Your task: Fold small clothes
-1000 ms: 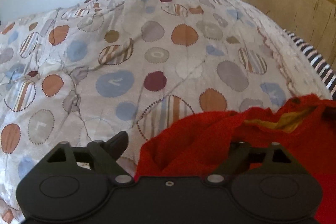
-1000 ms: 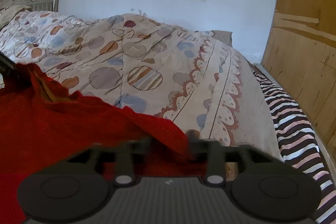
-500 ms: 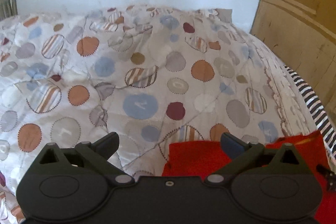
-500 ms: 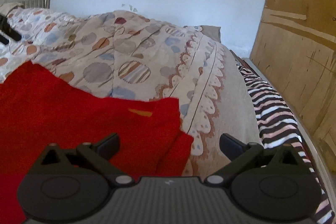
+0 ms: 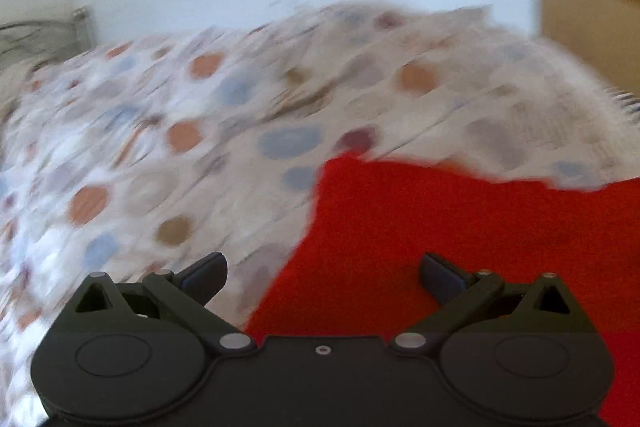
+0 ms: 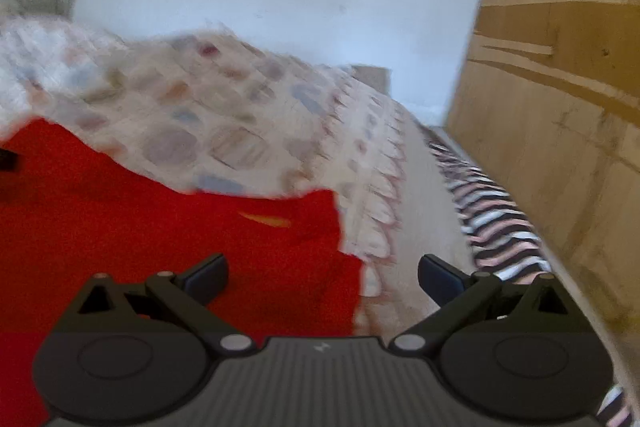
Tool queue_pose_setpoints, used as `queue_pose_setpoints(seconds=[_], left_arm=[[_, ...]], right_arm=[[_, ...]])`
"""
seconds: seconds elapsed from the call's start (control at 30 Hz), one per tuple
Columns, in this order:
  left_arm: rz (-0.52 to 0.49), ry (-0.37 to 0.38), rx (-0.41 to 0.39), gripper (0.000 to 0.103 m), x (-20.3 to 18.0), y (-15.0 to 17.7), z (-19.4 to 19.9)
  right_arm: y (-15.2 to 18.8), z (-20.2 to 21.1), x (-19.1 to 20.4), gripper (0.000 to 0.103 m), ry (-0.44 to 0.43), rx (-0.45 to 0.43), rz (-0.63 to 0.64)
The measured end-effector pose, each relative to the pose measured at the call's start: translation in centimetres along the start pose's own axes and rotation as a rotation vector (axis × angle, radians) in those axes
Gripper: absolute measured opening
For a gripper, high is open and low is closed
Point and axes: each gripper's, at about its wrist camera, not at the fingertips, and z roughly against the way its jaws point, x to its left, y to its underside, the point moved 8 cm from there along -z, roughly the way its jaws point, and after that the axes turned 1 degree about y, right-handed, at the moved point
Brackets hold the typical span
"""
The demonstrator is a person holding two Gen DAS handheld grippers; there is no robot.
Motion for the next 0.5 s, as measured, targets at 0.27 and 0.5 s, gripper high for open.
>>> queue_pose_setpoints(seconds=[0.27,0.5], left_arm=[[0.314,0.207,0.027,0.103,3.4,2.6,-3.2],[0.297,0.201,0.015,0.103,2.9,3.0,-3.0]], right_arm=[[3.6,-3.2,-3.1,0.103,-0.238,0.046,-0.369],[4.3,-3.7,-4.2,0.103,-0.297,0.05,-0.447]])
